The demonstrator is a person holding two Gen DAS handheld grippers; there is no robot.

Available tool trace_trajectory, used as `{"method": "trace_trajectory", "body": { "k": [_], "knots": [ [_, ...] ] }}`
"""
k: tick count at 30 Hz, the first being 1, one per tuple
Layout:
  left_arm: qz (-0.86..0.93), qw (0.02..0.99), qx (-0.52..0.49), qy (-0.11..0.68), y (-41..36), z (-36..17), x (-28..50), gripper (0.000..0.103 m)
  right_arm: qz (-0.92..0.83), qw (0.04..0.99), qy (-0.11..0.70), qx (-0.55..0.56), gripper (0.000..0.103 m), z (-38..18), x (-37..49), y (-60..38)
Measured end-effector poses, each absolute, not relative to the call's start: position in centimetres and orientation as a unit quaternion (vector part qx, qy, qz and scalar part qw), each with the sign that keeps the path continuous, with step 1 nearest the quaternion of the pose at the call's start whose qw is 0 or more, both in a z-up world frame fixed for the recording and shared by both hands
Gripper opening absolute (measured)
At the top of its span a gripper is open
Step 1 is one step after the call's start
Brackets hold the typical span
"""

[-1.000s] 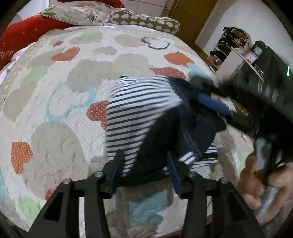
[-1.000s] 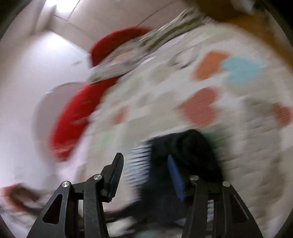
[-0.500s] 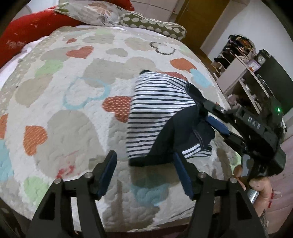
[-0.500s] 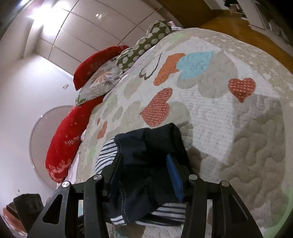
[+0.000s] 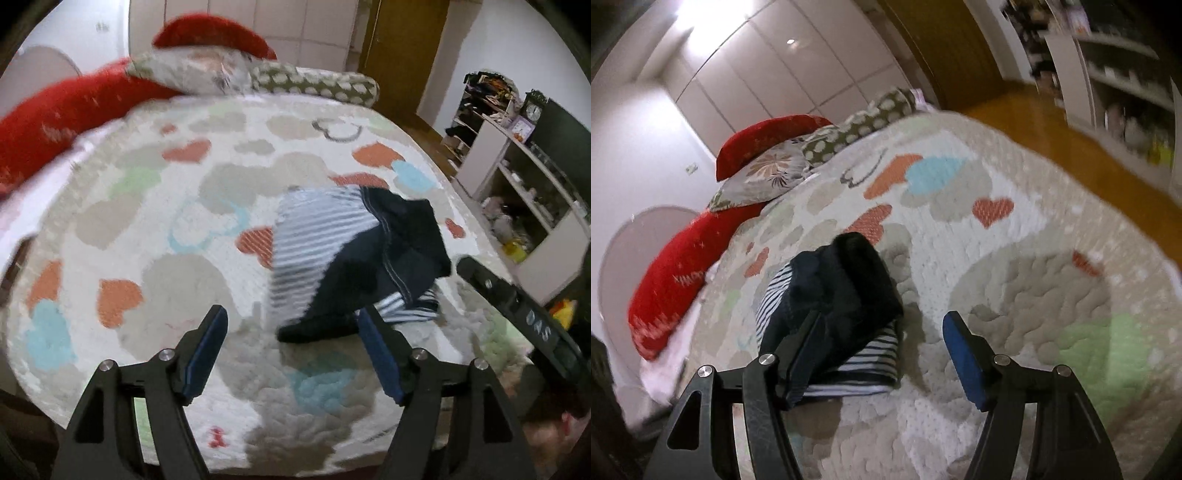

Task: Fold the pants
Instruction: 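Release the folded pants onto the quilt and open both tools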

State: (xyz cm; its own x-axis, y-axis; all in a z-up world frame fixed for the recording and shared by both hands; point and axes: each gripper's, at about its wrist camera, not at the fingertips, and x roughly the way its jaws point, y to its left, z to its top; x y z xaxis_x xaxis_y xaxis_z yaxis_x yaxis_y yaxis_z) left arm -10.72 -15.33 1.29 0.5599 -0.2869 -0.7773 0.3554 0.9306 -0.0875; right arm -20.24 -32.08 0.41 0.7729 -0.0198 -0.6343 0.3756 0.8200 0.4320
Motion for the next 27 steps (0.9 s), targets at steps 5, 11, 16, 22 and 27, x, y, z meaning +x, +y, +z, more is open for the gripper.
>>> {"method": "trace_trajectory", "body": {
  "k": [5, 11, 16, 22, 27],
  "knots": [
    [-0.153, 0.905, 0.063, 0.392, -14.8, 2.2, -11.5, 0.078, -0.113, 0.909, 0.331, 0.228, 0.071, 0.4, -20.5, -29.5],
    [-0.138, 0.899, 0.047, 0.412, -13.9, 1.4, -11.4, 0.078, -0.105, 0.904, 0.355, 0.214, 0.071, -0.5, -20.0, -28.3],
    [-0.126, 0.902, 0.057, 0.41, -13.7, 0.9, -11.5, 0.078, -0.105, 0.903, 0.36, 0.211, 0.071, -0.8, -20.0, -28.1],
    [-0.143, 0.89, 0.045, 0.43, -13.8, 0.2, -11.2, 0.078, -0.11, 0.899, 0.363, 0.217, 0.071, -1.1, -20.0, -28.3],
    [-0.155, 0.88, 0.038, 0.448, -14.0, -0.3, -11.2, 0.078, -0.111, 0.897, 0.366, 0.219, 0.071, -1.4, -20.0, -28.4]
  ]
}}
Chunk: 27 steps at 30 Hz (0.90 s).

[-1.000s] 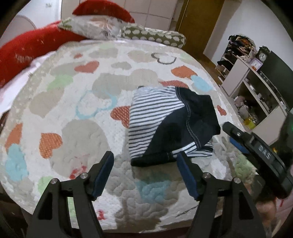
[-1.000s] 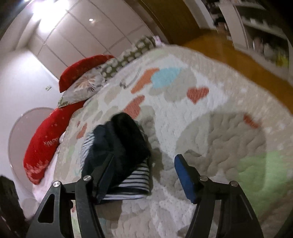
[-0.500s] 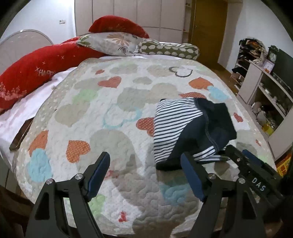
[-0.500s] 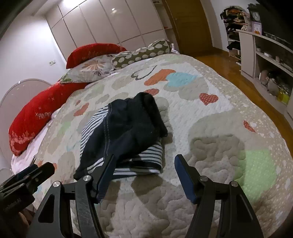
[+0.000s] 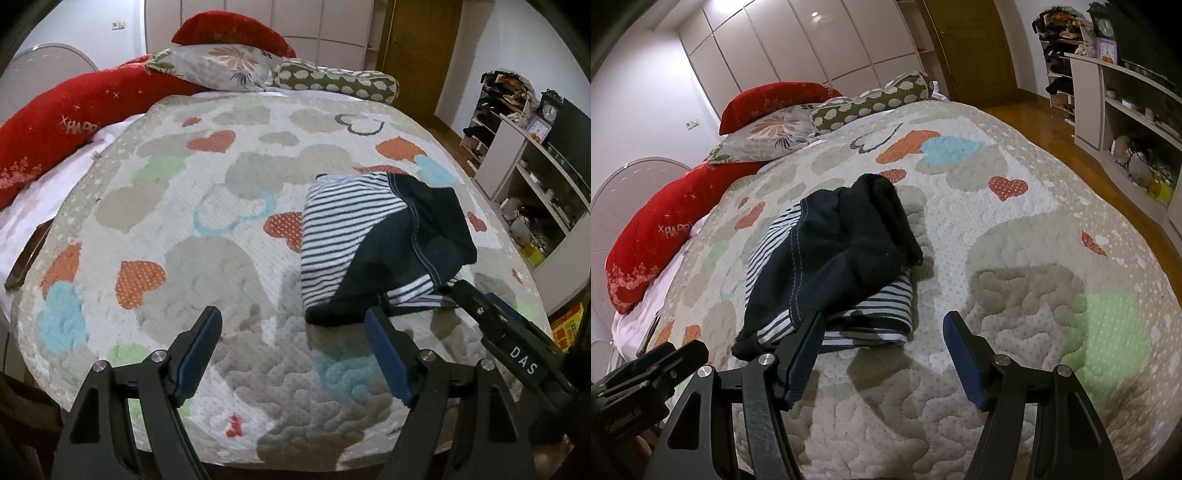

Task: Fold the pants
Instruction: 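Release the folded pants onto the quilt and open both tools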

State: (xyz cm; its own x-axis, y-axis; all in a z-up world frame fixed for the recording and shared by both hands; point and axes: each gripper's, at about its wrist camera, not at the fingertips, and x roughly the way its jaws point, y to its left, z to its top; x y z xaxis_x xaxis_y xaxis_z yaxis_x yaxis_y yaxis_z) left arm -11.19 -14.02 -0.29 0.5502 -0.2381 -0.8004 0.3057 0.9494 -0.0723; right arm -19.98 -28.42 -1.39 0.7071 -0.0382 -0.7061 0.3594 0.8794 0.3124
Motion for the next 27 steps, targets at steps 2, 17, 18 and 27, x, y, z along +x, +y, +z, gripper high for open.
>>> {"method": "trace_trajectory", "body": {
  "k": [2, 17, 18, 27],
  "knots": [
    [-0.156, 0.879, 0.04, 0.448, -14.15, -0.36, -11.31, 0.078, -0.112, 0.897, 0.367, 0.22, 0.071, -1.43, -19.99, -28.46],
    [-0.154, 0.883, 0.049, 0.44, -14.44, -0.31, -11.74, 0.078, -0.114, 0.894, 0.371, 0.222, 0.071, -1.8, -19.94, -28.38],
    [-0.153, 0.884, 0.051, 0.438, -14.45, -0.27, -11.77, 0.079, -0.113, 0.894, 0.372, 0.222, 0.071, -1.79, -19.96, -28.4],
    [-0.15, 0.89, 0.06, 0.426, -14.48, 0.03, -11.91, 0.078, -0.116, 0.894, 0.372, 0.221, 0.071, -1.92, -20.02, -28.39]
  ]
}}
